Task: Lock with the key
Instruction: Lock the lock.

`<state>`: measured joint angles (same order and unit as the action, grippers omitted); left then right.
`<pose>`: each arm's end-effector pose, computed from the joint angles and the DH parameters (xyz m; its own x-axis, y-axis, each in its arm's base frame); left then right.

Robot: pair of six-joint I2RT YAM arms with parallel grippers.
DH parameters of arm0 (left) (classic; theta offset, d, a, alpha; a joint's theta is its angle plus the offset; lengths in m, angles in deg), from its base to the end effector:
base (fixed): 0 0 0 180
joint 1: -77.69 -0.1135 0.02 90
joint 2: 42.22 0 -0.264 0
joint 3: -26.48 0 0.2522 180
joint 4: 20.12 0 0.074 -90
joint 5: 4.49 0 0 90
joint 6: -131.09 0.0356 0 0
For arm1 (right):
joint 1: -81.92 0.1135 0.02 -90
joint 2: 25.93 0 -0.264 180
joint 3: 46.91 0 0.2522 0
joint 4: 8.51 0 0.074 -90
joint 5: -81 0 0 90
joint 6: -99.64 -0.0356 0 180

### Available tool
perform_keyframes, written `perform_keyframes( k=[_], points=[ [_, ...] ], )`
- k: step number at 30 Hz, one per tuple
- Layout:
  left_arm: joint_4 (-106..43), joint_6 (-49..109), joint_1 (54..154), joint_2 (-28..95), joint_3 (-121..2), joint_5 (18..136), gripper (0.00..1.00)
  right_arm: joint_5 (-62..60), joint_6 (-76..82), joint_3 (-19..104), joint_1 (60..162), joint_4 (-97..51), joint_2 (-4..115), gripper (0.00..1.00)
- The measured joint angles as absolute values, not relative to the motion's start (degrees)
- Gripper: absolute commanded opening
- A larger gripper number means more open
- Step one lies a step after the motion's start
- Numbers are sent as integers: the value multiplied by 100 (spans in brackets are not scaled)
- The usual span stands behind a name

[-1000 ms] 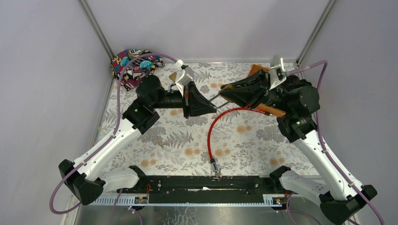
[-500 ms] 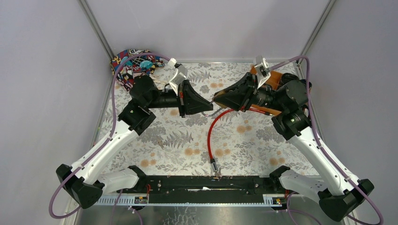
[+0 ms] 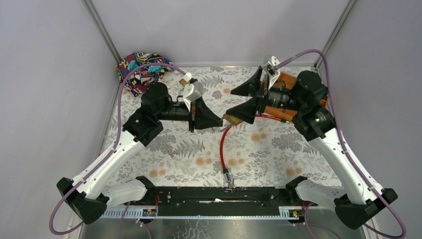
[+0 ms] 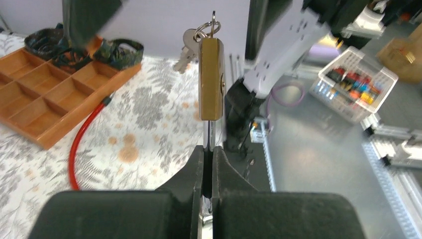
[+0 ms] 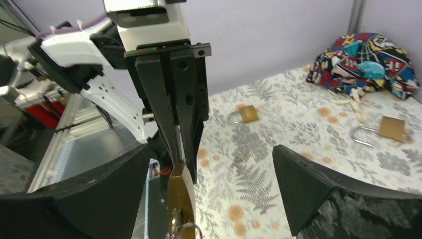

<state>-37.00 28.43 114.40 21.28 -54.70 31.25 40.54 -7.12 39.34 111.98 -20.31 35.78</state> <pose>0.1729 -0.1650 0.4277 -0.2082 -0.0044 -0.9781 0.9779 -0.0183 -0.2081 0.1760 0.1331 0.4721 -0.0962 0.1605 -0.9823 -0.9813 0.1500 0.1206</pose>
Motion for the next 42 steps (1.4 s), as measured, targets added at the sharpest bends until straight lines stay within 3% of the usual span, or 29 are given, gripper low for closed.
perform_keyframes(
  k=[3, 8, 12, 18, 23, 29, 34, 42],
  points=[
    [-4755, 3879, 11401, 1986, -5511, 3127, 0, 3949, 248, 4548, 11148, -3417, 3574, 98],
    [-6355, 5505, 11352, 1883, -5594, 3355, 0, 3947, 2007, 5042, 11139, -5637, 3497, 84],
    [-7042, 6220, 11352, 1899, -5596, 3562, 0, 3964, 2624, 5062, 11152, -6453, 3703, 89],
    [-7437, 6692, 11352, 1921, -5607, 3720, 0, 3650, 2928, 4935, 11576, -6649, 4181, 82],
    [-7496, 6808, 11352, 1936, -5634, 3763, 0, 3291, 3019, 4891, 12099, -6595, 4315, 48],
    [-7516, 6867, 11328, 1951, -5704, 3818, 0, 3092, 3048, 4837, 12169, -6507, 4378, 33],
    [-7562, 6875, 11320, 1953, -5701, 3886, 0, 3049, 3096, 4743, 12177, -6501, 4376, 2],
    [-7627, 7055, 11313, 1953, -5704, 4054, 0, 2789, 3046, 4688, 12214, -6398, 4374, 0]
  ],
)
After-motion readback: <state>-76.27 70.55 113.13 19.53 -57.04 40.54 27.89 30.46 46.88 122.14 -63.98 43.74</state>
